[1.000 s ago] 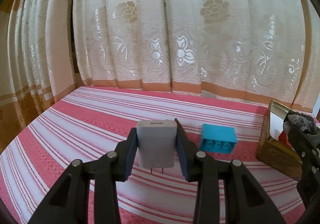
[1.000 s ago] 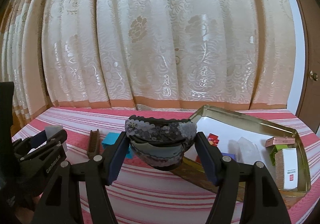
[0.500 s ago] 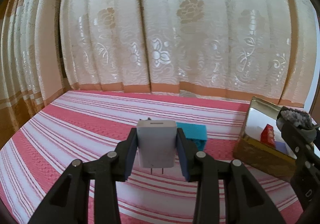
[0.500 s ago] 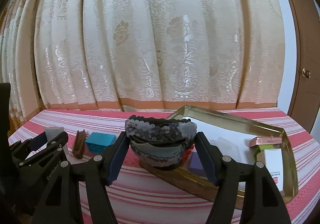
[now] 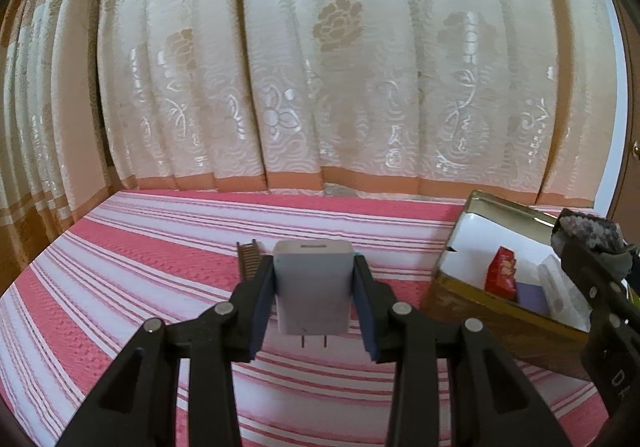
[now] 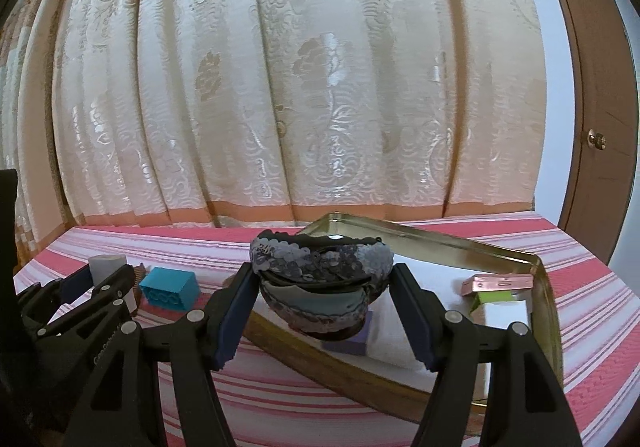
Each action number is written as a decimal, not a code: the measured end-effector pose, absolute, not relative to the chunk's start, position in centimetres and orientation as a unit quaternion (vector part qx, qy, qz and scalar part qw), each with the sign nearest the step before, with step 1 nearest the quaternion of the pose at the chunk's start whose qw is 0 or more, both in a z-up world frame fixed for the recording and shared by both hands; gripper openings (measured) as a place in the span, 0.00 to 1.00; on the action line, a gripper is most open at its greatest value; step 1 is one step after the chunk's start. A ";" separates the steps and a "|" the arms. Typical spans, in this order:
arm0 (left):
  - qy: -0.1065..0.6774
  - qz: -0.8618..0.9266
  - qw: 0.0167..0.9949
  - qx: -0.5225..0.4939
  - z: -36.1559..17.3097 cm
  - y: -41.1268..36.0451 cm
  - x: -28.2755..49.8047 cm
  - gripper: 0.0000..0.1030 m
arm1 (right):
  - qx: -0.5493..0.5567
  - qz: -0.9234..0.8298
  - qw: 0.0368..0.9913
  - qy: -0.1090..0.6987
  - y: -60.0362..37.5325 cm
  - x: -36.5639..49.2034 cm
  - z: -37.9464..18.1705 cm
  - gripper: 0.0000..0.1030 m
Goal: Organize rigid objects
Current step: 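Carry the held charger and lace pouch over the gold tin tray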
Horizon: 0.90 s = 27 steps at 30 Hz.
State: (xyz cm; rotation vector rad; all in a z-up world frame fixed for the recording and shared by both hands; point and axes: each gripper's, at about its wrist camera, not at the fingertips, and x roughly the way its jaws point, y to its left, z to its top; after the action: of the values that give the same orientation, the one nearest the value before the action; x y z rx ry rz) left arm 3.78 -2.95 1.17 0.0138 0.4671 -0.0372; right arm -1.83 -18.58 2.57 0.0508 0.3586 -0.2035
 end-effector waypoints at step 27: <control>0.215 -0.075 0.973 0.024 2.2 -11.4 3.0 0.36 | 0.039 -0.165 0.971 0.170 -27.1 -3.8 3.0 0.68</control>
State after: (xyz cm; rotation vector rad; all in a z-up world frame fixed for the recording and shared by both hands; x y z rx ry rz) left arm 3.01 -11.40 2.23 0.0486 0.4332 -0.1517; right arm -3.75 -27.07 2.95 0.0784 0.3438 -0.3337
